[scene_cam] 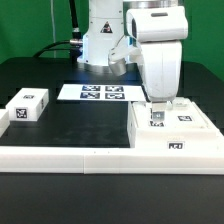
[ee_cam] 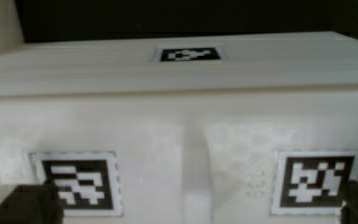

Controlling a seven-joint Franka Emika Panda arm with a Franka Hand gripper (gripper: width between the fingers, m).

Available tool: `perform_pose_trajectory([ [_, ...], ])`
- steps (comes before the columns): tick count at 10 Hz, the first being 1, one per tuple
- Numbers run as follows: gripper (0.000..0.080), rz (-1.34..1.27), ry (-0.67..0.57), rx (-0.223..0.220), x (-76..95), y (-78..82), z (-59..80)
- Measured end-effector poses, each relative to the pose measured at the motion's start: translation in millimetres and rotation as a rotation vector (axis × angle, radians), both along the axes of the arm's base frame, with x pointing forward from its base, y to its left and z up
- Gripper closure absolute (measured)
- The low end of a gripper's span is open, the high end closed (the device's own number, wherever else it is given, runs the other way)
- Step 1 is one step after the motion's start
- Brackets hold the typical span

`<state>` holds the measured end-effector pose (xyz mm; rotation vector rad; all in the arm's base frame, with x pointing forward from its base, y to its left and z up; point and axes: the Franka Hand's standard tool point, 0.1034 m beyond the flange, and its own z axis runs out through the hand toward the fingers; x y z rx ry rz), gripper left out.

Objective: Assemble cabinet

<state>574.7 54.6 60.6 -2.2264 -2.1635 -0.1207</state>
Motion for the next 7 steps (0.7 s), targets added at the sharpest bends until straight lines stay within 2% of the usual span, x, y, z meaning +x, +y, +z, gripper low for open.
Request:
perform_pose_trajectory([
  [1,0.0002,0.000,0.000,0.000,-0.3,0.0,0.2],
  [5,0.0002,-0.086,-0.023,-0.017,-21.9,-6.9,24.4],
  [7,0.0002,-0.093,-0.015,-0.023,-30.4,-7.8,25.4],
])
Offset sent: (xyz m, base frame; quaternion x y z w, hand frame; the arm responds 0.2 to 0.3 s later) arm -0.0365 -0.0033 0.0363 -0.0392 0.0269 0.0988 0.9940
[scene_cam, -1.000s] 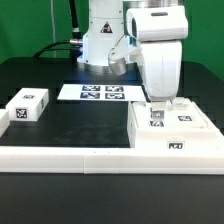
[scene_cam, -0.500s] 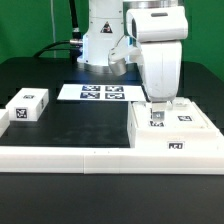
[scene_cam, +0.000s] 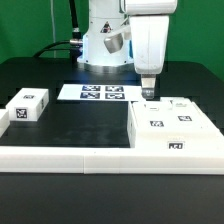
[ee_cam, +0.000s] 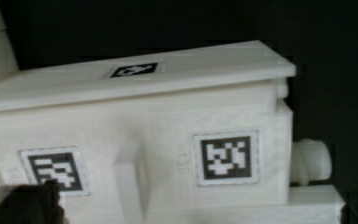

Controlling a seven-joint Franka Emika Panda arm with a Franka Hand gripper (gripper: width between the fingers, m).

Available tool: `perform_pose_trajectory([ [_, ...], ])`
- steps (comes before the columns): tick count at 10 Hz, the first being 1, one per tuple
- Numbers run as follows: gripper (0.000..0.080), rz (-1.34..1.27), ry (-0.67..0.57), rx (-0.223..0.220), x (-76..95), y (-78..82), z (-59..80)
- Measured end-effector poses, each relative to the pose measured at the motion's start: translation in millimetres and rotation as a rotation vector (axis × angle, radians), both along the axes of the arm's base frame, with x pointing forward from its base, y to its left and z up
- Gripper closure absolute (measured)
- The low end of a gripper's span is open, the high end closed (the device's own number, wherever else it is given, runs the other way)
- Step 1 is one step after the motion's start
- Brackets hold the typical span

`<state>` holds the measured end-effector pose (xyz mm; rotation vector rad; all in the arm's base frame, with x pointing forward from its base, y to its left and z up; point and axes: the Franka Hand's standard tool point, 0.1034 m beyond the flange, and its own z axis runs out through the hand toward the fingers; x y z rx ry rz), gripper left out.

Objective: Assemble cabinet

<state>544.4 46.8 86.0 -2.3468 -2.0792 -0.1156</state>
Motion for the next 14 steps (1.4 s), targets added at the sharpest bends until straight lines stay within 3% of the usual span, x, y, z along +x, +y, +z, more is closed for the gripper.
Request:
perform_pose_trajectory([
  [4,0.0002,-0.053,0.005,0.004,-0.2,0.4,-1.4],
  [9,0.0002,-0.543,0.003,0.056,-9.0,4.8,-7.8],
  [14,0.0002,-1.081,0.045,0.124,-20.3,23.1,-15.0],
])
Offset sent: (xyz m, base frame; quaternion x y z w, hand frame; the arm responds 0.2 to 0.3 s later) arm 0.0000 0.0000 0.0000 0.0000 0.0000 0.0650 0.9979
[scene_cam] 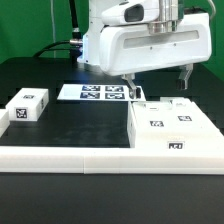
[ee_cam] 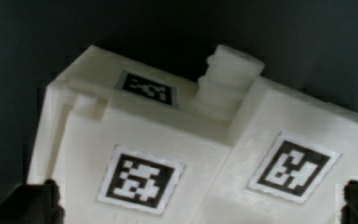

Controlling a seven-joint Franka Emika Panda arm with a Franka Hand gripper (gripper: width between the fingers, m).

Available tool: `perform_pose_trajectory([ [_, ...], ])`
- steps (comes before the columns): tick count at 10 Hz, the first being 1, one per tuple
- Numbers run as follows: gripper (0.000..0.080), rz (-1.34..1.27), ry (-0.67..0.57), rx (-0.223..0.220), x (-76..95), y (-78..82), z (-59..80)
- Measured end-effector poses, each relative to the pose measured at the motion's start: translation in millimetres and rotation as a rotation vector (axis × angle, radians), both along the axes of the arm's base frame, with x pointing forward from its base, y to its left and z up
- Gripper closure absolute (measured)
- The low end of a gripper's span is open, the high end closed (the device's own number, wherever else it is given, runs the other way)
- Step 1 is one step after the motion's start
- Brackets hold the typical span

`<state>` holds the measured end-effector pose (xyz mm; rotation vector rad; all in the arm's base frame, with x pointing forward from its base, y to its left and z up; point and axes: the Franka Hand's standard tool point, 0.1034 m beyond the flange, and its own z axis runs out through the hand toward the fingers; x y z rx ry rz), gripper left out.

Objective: Assemble cabinet

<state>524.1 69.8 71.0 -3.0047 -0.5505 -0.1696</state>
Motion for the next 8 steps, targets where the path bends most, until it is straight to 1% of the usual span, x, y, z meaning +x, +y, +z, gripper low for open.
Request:
perform_pose_trajectory([
  [3,0.0002,-0.227,0.030,0.050,-0.9,5.7,-0.3],
  [4,0.0002,-0.319,0.036,0.066,-3.8,8.2,-2.0],
  [5,0.0002,-0.408,0.046,0.076,-9.5,12.1,-3.8],
  [6,0.0002,-0.486,0.061,0.083,-15.2,12.3,-4.6],
  [7,0.0002,-0.503,0.062,0.084,-16.9,11.7,-3.0],
  [8,0.0002,-0.482,0.052,0.080,-15.4,12.7,2.4],
])
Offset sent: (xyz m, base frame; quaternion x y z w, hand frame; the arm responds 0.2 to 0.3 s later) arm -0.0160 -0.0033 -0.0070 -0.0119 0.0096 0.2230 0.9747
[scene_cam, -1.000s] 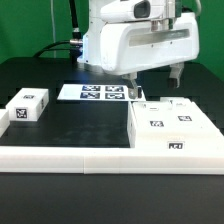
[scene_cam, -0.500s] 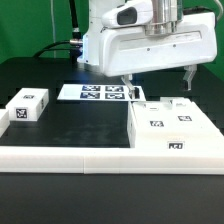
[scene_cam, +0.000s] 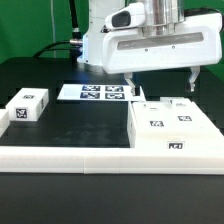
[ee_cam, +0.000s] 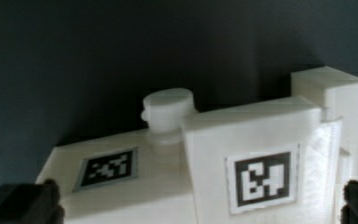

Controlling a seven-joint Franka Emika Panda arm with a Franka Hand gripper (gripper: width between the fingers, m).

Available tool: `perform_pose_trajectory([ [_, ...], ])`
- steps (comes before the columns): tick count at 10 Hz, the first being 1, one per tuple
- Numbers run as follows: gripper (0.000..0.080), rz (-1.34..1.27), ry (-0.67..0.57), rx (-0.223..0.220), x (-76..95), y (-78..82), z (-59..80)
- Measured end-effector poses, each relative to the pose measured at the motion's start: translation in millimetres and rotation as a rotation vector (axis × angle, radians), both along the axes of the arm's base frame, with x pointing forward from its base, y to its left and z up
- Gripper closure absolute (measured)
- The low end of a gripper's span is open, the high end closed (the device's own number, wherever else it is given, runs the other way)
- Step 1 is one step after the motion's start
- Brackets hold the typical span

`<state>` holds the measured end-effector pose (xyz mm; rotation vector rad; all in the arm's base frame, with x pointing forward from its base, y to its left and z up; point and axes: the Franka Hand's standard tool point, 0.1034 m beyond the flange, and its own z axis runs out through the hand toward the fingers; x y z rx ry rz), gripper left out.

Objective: Assemble cabinet

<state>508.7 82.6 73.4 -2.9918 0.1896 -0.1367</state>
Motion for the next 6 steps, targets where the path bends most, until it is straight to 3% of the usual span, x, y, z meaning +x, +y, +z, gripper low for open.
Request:
perform_pose_trajectory([
  [2,0.0002,0.071,-0.016,-0.024,-5.2,14.3,8.2],
  [6,0.0002,0.077,-0.015,-0.025,-7.3,16.1,5.4],
])
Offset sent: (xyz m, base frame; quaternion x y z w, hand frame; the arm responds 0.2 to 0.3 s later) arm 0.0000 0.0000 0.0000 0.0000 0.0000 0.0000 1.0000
